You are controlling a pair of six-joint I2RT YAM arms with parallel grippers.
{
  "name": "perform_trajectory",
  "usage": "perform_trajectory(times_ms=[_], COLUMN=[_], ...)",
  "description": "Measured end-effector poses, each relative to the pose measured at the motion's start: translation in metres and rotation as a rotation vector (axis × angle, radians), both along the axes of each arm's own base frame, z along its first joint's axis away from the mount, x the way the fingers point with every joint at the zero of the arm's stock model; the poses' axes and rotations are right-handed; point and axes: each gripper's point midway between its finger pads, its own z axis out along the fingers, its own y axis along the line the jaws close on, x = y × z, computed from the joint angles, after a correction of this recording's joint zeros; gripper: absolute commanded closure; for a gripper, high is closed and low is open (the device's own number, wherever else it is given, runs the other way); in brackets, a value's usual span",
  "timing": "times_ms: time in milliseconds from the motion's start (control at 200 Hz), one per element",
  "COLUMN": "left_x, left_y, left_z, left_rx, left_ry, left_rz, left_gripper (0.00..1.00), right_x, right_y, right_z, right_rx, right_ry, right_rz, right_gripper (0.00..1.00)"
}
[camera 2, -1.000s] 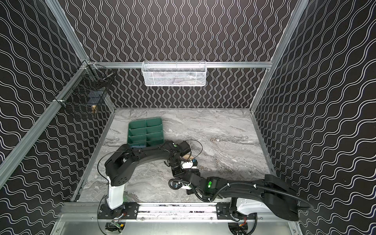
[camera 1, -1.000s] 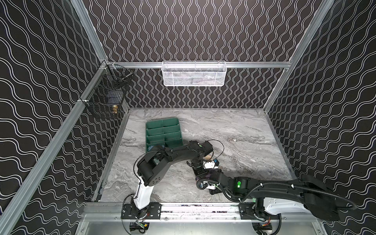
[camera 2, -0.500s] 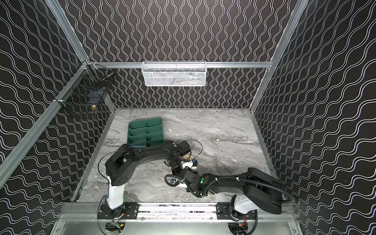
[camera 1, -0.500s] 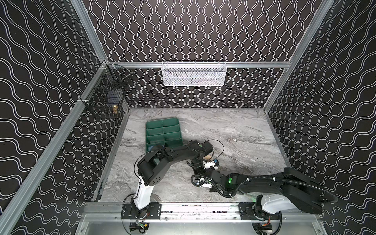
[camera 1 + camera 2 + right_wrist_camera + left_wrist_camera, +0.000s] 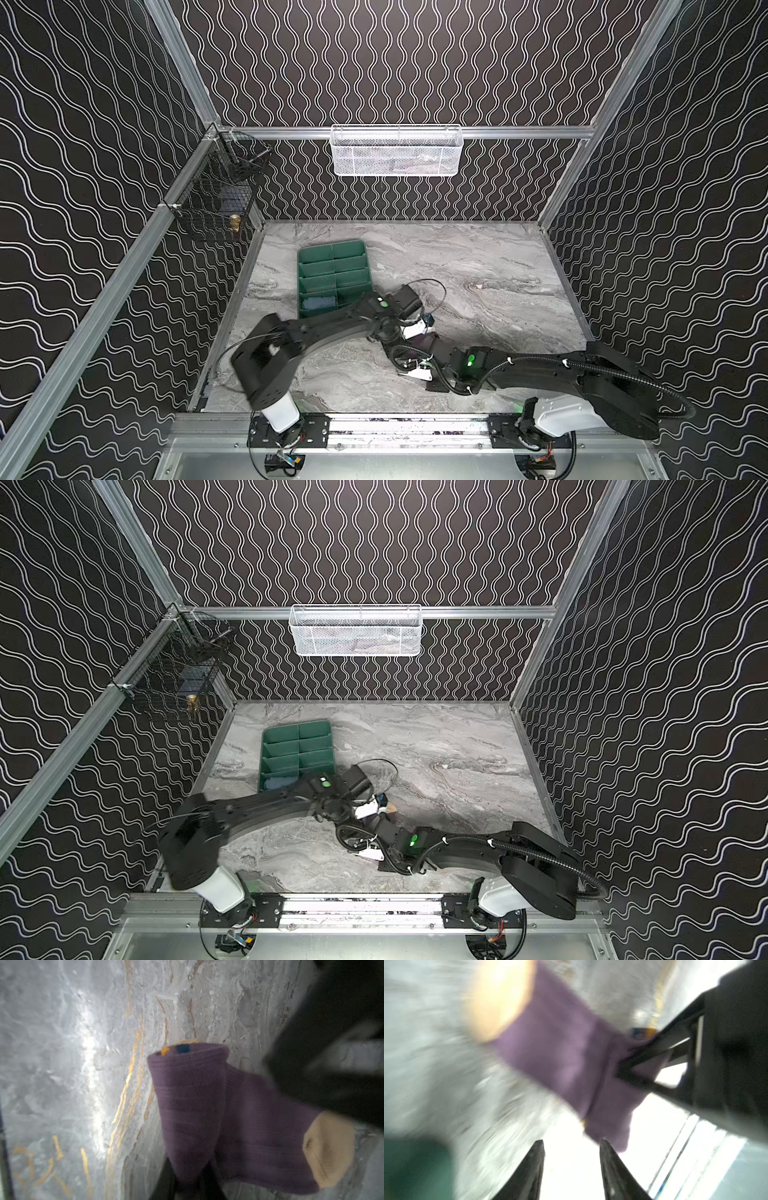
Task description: Roll the socks
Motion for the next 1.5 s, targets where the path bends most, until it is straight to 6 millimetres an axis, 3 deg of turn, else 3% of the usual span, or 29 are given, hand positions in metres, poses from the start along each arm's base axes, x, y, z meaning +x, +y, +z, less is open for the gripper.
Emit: perform_trajectory(times_ms=[155, 255, 400, 651, 911, 1051, 1161, 1321, 1416, 1501], left_x=[0.012, 0.021, 0.017, 0.002, -0.022, -0.027, -0.042, -0.069, -0.065, -0.058], left_y=[0.027, 0.043, 0.057, 0.047, 0.036, 0.017, 0.000, -0.021, -0.022, -0.023], left_z=[0.046, 0.079, 0.117, 0.159, 0.185, 0.177, 0.157, 0.088, 0.047, 0.024], left_rx=[-0.081, -0.157, -0.292, -0.421, -0.540, -0.530, -0.485, -0.286, -0.153, -0.078], left_ry=[-0.194, -0.338, -0.467, -0.536, -0.579, -0.547, -0.525, -0.485, -0.470, -0.473], left_rz=[0.130, 0.196, 0.221, 0.077, -0.102, -0.200, -0.311, -0.521, -0.569, -0.584], left_gripper=[0.49, 0.45, 0.34, 0.33, 0.29, 0.26, 0.23, 0.22, 0.22, 0.23], right_x=[-0.014, -0.011, -0.004, 0.005, 0.017, 0.021, 0.021, 0.023, 0.022, 0.022], right_y=[0.003, 0.001, -0.005, -0.014, -0.012, -0.009, -0.009, -0.010, -0.009, -0.008], right_z=[0.003, 0.008, 0.010, 0.005, -0.001, -0.004, -0.005, -0.006, -0.006, -0.006], right_rx=[0.013, 0.019, 0.014, 0.051, 0.126, 0.157, 0.179, 0.195, 0.206, 0.210], right_ry=[0.174, 0.291, 0.399, 0.469, 0.582, 0.646, 0.666, 0.676, 0.698, 0.712], right_rz=[0.012, -0.013, -0.042, -0.088, -0.127, -0.143, -0.149, -0.155, -0.156, -0.157], right_gripper=[1.00, 1.00, 1.00, 1.00, 1.00, 1.00, 1.00, 1.00, 1.00, 1.00])
